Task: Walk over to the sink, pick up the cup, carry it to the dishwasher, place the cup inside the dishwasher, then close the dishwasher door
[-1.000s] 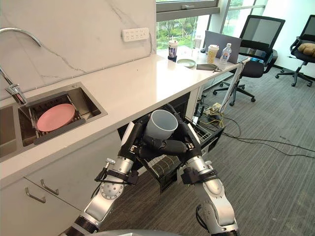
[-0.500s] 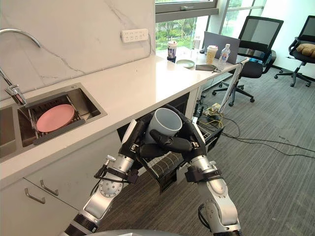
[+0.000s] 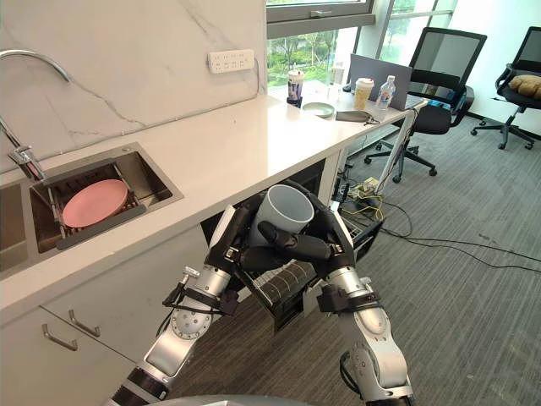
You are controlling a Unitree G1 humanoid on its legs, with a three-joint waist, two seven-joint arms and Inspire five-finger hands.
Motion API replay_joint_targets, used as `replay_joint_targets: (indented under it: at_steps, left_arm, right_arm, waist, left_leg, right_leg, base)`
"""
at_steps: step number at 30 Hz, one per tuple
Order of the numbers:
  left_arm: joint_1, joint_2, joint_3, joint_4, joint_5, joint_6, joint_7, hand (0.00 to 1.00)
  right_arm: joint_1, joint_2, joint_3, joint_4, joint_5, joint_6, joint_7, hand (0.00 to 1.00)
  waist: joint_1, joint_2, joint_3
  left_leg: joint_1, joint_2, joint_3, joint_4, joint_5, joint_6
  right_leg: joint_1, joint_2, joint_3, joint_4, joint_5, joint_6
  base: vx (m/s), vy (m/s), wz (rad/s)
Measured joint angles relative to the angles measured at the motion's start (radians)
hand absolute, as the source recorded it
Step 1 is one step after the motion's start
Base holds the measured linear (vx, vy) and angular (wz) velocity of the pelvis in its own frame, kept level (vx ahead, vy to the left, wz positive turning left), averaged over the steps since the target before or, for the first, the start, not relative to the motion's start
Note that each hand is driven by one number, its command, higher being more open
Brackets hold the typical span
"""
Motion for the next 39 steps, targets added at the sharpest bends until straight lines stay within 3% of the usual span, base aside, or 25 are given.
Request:
replay_joint_targets:
  at_steps: [18, 33, 39]
  left_arm:
    - [0.014, -0.011, 0.012, 0.0, -0.034, 0.001, 0.002, 1.0]
    - [0.093, -0.04, 0.18, 0.005, -0.17, 0.011, 0.046, 1.0]
    - [0.134, -0.046, 0.219, 0.005, -0.293, 0.042, -0.082, 1.0]
  right_arm:
    - [0.0, 0.079, -0.002, 0.019, 0.064, -0.008, -0.065, 0.0]
    - [0.001, 0.136, -0.129, 0.037, 0.142, -0.097, -0.115, 0.0]
    - [0.003, 0.144, -0.18, 0.078, 0.14, -0.1, -0.124, 0.0]
  waist:
    - [0.002, 0.001, 0.0]
    - [0.007, 0.001, 0.0]
    - [0.011, 0.002, 0.0]
  left_leg:
    - [-0.001, 0.001, -0.002, 0.0, -0.001, -0.002]
    - [-0.011, -0.002, -0.019, 0.0, -0.003, -0.004]
    - [-0.012, -0.003, -0.023, 0.0, -0.003, -0.004]
  right_leg:
    - [0.001, 0.0, -0.002, 0.0, -0.001, 0.0]
    - [0.003, -0.003, -0.023, -0.002, -0.001, 0.0]
    - [0.006, -0.003, -0.027, -0.003, -0.002, 0.0]
  base:
    - [0.0, 0.0, 0.0]
    - [0.0, 0.001, 0.03]
    - [0.0, 0.001, 0.01]
